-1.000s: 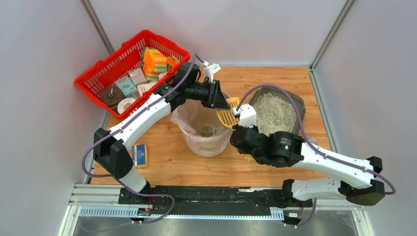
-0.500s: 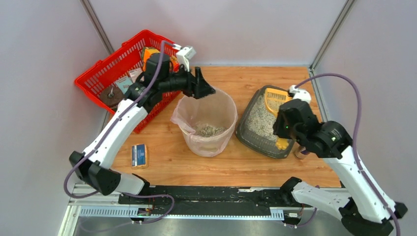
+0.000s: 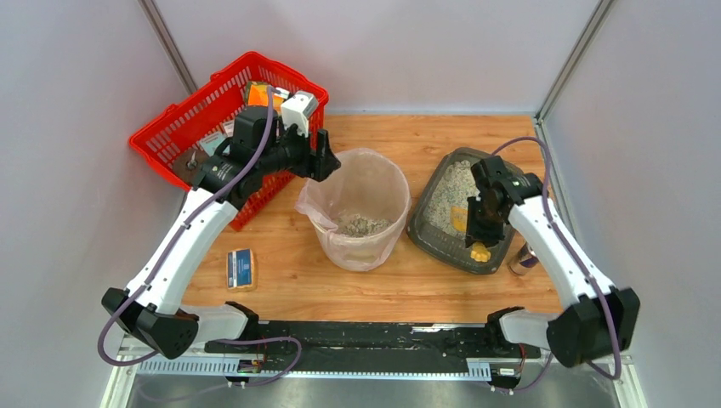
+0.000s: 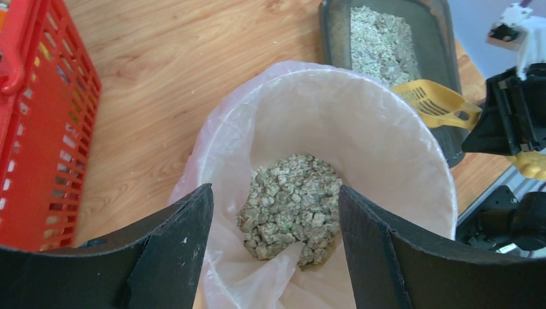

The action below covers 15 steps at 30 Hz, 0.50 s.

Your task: Clean the litter box

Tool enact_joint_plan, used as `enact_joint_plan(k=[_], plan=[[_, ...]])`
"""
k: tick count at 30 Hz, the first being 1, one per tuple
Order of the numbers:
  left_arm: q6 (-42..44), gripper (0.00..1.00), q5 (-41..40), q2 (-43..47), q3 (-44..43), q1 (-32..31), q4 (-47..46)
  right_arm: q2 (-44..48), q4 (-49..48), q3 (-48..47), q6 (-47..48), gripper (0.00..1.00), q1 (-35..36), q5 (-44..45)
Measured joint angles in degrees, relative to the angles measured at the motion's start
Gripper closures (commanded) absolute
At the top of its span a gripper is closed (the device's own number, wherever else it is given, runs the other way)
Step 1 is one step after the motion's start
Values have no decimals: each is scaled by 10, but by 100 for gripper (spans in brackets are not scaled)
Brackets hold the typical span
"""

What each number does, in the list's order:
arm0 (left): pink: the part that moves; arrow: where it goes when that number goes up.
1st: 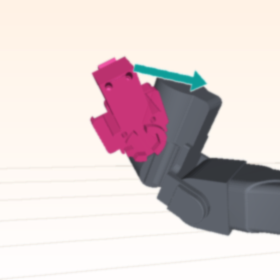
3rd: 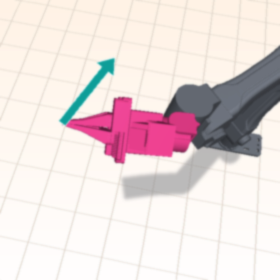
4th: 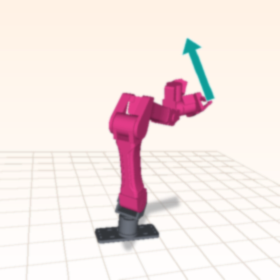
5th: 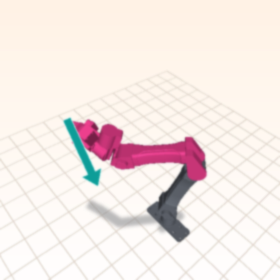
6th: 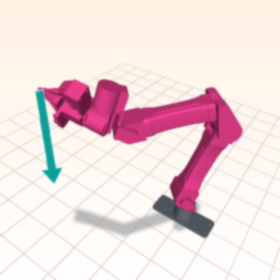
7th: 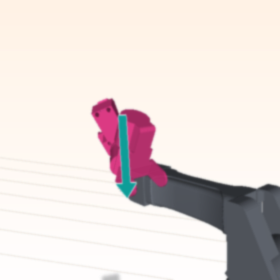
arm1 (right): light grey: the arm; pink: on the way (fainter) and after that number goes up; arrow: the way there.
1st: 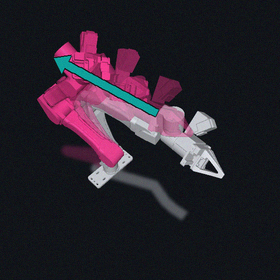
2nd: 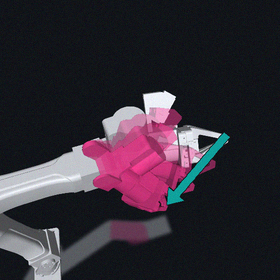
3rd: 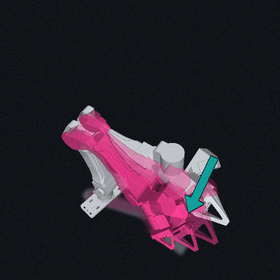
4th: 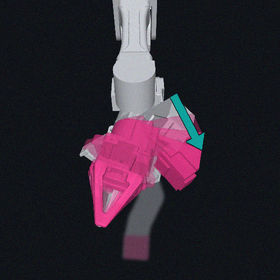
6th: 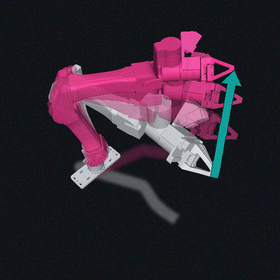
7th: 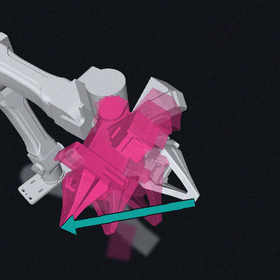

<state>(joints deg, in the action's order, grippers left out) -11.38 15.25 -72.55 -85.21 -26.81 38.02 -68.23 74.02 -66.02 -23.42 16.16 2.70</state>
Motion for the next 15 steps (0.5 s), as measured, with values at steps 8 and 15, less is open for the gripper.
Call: enact_joint_plan(k=[8, 15], plan=[[3, 21, -19, 0, 8, 23, 3, -190, -11, -91, 55, 100, -42, -51], [4, 21, -29, 0, 12, 35, 4, -316, -31, -172, 84, 100, -59, -63]])
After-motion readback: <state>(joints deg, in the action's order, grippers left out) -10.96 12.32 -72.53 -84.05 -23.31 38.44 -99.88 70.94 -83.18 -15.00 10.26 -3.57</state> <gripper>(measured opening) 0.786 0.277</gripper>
